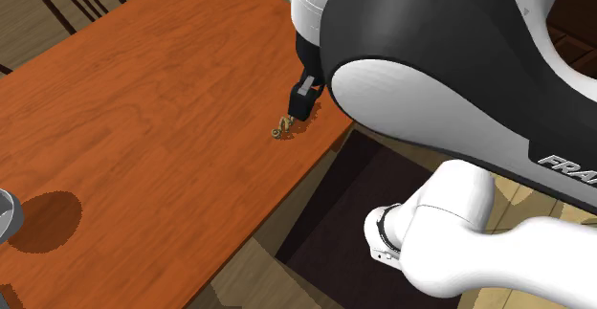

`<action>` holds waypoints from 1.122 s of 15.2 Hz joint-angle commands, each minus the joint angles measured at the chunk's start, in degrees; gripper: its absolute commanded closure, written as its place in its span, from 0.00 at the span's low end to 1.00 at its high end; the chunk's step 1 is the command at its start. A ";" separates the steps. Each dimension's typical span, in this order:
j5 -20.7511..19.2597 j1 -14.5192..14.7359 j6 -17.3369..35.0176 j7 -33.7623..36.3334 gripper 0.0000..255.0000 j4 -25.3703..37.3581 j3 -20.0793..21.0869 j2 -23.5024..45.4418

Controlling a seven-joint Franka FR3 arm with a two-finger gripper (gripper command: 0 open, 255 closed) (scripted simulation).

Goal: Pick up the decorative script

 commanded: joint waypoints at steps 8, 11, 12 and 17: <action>-4.42 1.04 14.97 -5.00 0.00 -11.44 -1.27 2.82; -6.59 1.20 21.97 -6.82 0.00 -15.28 -1.97 5.59; -7.37 1.21 24.39 -7.37 0.00 -16.40 -2.21 6.75; -11.76 0.77 37.07 -9.58 0.00 -20.63 -3.33 14.43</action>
